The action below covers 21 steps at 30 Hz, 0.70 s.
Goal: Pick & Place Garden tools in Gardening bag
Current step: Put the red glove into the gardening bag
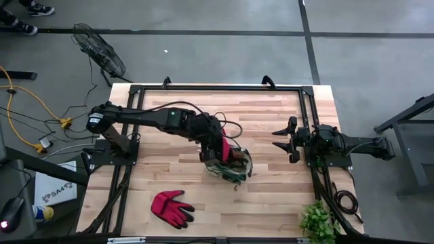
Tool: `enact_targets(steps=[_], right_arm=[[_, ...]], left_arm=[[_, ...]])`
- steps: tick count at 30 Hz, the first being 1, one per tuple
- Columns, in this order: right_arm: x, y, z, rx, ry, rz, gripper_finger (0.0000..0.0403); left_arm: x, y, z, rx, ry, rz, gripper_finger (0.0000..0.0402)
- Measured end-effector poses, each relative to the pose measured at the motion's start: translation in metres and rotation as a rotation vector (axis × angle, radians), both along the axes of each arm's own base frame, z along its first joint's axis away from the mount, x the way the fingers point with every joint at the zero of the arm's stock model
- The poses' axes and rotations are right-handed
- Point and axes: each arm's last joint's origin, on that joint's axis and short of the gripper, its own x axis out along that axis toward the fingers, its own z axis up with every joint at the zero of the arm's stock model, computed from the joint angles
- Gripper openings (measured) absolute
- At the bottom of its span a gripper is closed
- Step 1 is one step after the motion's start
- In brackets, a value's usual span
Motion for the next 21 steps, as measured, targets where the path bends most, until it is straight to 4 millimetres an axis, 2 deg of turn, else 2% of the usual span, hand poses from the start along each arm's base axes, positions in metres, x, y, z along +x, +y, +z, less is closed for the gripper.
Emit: enact_targets(steps=[10,16,21], right_arm=[[0.000,0.000,0.000,0.000,0.000,0.000,0.0189],[0.000,0.000,0.000,0.000,0.004,0.001,0.0189],[0.001,0.000,-0.001,0.001,0.009,0.000,0.0189]], left_arm=[[0.012,-0.005,-0.019,0.002,0.057,-0.014,0.0000],[0.019,-0.009,-0.024,0.091,0.042,-0.003,0.0000],[0.019,-0.019,-0.026,0.206,0.062,-0.088,0.0000]])
